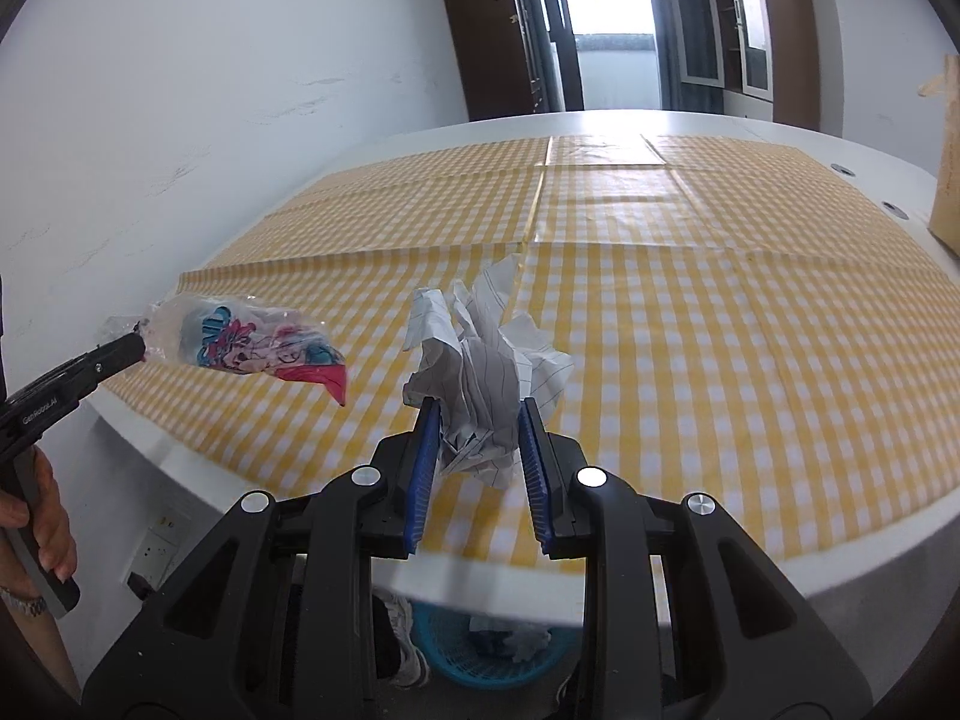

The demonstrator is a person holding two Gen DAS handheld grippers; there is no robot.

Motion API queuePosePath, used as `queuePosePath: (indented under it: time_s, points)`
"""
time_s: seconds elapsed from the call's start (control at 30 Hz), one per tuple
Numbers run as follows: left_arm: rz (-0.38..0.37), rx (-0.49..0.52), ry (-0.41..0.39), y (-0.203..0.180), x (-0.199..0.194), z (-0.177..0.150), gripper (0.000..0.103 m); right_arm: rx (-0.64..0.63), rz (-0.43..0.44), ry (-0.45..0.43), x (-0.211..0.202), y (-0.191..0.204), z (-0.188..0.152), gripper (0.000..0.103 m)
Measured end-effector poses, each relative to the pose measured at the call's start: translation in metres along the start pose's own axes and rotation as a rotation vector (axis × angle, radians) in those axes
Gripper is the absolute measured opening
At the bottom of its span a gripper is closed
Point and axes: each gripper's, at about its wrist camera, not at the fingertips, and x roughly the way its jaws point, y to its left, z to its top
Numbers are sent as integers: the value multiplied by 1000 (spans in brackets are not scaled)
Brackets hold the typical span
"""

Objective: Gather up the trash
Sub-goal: 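Lift both held items off the table and carry them down over the blue wastebasket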

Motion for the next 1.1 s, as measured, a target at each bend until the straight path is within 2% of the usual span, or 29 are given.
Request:
queuePosePath:
  time_s: [0.3,0.6,0.77,1.1]
  points:
    - [-26,13,-17,-12,-50,-44,8,-16,6,-29,-49,17,-45,25]
    - [-27,68,10,-23,-85,-104,8,14,24,-56,-91,18,-95,25]
    - [-37,84,61,-27,-80,-134,8,9,26,-21,-91,19,-121,25]
    - [-57,62,189,-18,-33,-177,8,-12,28,64,-64,15,-167,25]
